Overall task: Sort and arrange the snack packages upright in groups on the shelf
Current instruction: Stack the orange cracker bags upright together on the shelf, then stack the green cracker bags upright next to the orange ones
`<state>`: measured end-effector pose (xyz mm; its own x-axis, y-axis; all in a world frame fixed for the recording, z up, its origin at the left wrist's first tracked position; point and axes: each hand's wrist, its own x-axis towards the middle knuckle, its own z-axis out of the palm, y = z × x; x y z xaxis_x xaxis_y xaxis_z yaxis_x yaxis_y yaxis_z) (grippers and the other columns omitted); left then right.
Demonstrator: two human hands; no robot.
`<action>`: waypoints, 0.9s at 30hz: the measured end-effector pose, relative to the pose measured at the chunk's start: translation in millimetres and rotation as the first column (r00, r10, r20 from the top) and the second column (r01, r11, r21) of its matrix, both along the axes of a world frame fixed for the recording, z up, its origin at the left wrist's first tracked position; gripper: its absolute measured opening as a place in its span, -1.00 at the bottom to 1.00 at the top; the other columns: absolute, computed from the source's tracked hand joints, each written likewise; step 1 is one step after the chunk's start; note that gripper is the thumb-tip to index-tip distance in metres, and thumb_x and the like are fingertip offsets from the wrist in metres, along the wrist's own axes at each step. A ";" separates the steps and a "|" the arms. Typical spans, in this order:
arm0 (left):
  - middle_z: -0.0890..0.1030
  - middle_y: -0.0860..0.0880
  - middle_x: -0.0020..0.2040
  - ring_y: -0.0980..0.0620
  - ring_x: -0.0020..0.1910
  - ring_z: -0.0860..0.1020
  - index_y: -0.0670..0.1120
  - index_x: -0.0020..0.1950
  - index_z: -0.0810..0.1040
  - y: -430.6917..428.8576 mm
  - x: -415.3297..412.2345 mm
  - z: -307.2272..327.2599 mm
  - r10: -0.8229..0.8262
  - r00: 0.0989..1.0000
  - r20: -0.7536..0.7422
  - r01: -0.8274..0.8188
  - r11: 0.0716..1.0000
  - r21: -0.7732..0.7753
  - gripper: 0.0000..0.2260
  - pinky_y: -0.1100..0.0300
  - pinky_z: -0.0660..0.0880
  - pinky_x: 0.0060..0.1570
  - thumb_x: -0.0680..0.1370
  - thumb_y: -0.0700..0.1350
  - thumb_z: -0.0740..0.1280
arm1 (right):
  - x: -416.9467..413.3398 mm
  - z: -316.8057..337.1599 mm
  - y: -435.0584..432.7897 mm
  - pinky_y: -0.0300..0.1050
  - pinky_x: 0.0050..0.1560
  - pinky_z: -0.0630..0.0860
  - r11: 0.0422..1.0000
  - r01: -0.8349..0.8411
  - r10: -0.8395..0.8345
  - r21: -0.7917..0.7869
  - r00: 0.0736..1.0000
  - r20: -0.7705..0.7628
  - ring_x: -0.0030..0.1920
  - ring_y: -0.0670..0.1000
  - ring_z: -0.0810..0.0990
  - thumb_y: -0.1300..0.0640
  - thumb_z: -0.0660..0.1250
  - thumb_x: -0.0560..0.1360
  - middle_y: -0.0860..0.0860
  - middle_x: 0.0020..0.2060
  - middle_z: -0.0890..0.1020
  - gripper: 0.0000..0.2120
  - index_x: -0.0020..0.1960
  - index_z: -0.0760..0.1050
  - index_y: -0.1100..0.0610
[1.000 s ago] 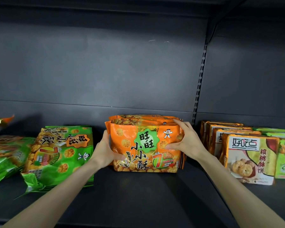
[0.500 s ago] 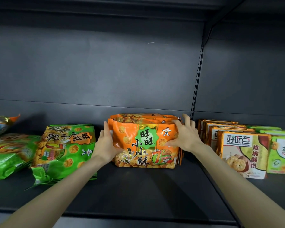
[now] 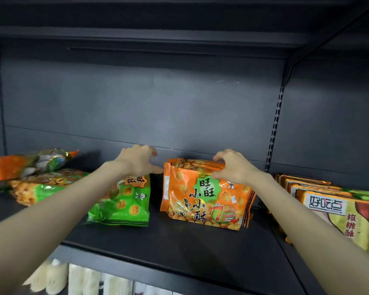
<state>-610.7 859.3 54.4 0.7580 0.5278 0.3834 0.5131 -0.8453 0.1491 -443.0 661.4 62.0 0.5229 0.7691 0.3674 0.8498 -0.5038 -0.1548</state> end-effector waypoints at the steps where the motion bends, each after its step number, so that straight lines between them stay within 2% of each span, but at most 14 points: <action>1: 0.51 -0.05 0.30 -0.11 0.29 0.44 -0.01 0.32 0.42 1.8 -8.8 3.5 -0.001 1.000 0.008 0.001 1.000 0.016 -0.43 0.02 0.39 0.25 0.40 0.24 0.37 | -6.1 1.9 4.8 0.01 0.29 0.38 1.000 -0.021 0.021 0.001 1.000 0.009 0.32 0.12 0.38 0.00 0.43 0.43 0.11 0.30 0.43 -0.45 0.35 0.40 0.13; 6: 0.54 -0.04 0.25 -0.10 0.25 0.47 0.00 0.31 0.43 13.9 -57.4 10.6 0.024 1.000 -0.012 -0.024 0.999 0.038 -0.45 0.05 0.41 0.23 0.41 0.21 0.39 | -41.8 5.2 35.7 0.00 0.27 0.38 0.994 -0.106 0.106 -0.016 0.994 0.028 0.32 0.13 0.38 0.00 0.42 0.43 0.12 0.29 0.43 -0.47 0.34 0.40 0.13; 10: 0.56 -0.05 0.22 -0.10 0.21 0.50 -0.02 0.31 0.44 34.1 -95.1 -0.9 0.043 0.998 -0.046 -0.044 0.999 -0.022 -0.46 0.07 0.43 0.21 0.41 0.20 0.39 | -72.6 -1.0 66.1 -0.01 0.26 0.40 0.988 -0.150 0.150 -0.023 0.988 0.033 0.29 0.14 0.41 0.01 0.41 0.42 0.12 0.26 0.47 -0.49 0.32 0.43 0.14; 13: 0.61 -0.05 0.14 -0.09 0.14 0.54 -0.06 0.21 0.50 57.2 -121.2 -12.7 0.039 0.997 -0.063 -0.041 0.999 -0.028 -0.53 0.10 0.46 0.14 0.41 0.18 0.40 | -96.7 -10.2 93.1 -0.04 0.26 0.38 0.985 -0.170 0.171 -0.016 0.985 0.005 0.30 0.13 0.40 0.01 0.42 0.43 0.13 0.28 0.46 -0.49 0.33 0.43 0.14; 15: 0.60 -0.05 0.15 -0.09 0.15 0.53 -0.07 0.22 0.50 74.5 -137.4 -18.0 0.043 0.996 -0.074 -0.045 0.999 -0.017 -0.55 0.12 0.45 0.13 0.43 0.15 0.39 | -112.5 -18.6 112.7 -0.06 0.25 0.36 0.985 -0.174 0.174 -0.012 0.984 -0.029 0.30 0.13 0.40 0.00 0.41 0.45 0.14 0.27 0.45 -0.49 0.33 0.43 0.15; 19: 0.58 -0.08 0.18 -0.09 0.18 0.52 -0.10 0.27 0.47 119.6 -166.9 -22.0 0.032 0.996 -0.081 -0.035 0.999 -0.040 -0.48 0.11 0.43 0.18 0.44 0.18 0.38 | -141.6 -32.6 150.5 -0.09 0.25 0.32 0.990 -0.141 0.140 -0.005 0.987 -0.083 0.33 0.13 0.37 -0.02 0.39 0.47 0.14 0.30 0.44 -0.49 0.34 0.41 0.15; 23: 0.59 -0.07 0.15 -0.10 0.16 0.52 -0.05 0.21 0.50 164.4 -184.3 -39.8 0.007 0.993 -0.117 -0.014 0.998 -0.064 -0.42 0.05 0.44 0.18 0.39 0.34 0.30 | -161.5 -49.3 175.5 -0.07 0.25 0.34 0.997 -0.070 0.071 0.013 0.990 -0.125 0.33 0.13 0.39 -0.01 0.40 0.46 0.14 0.33 0.43 -0.48 0.34 0.42 0.16; 27: 0.57 -0.09 0.17 -0.11 0.17 0.50 -0.10 0.22 0.49 188.5 -181.8 -57.6 -0.058 0.987 -0.147 0.042 0.993 -0.107 -0.50 0.05 0.43 0.16 0.48 0.25 0.28 | -169.6 -63.9 187.8 -0.13 0.27 0.32 1.000 -0.007 0.009 0.013 0.982 -0.188 0.35 0.11 0.40 -0.02 0.40 0.46 0.13 0.34 0.44 -0.47 0.35 0.42 0.19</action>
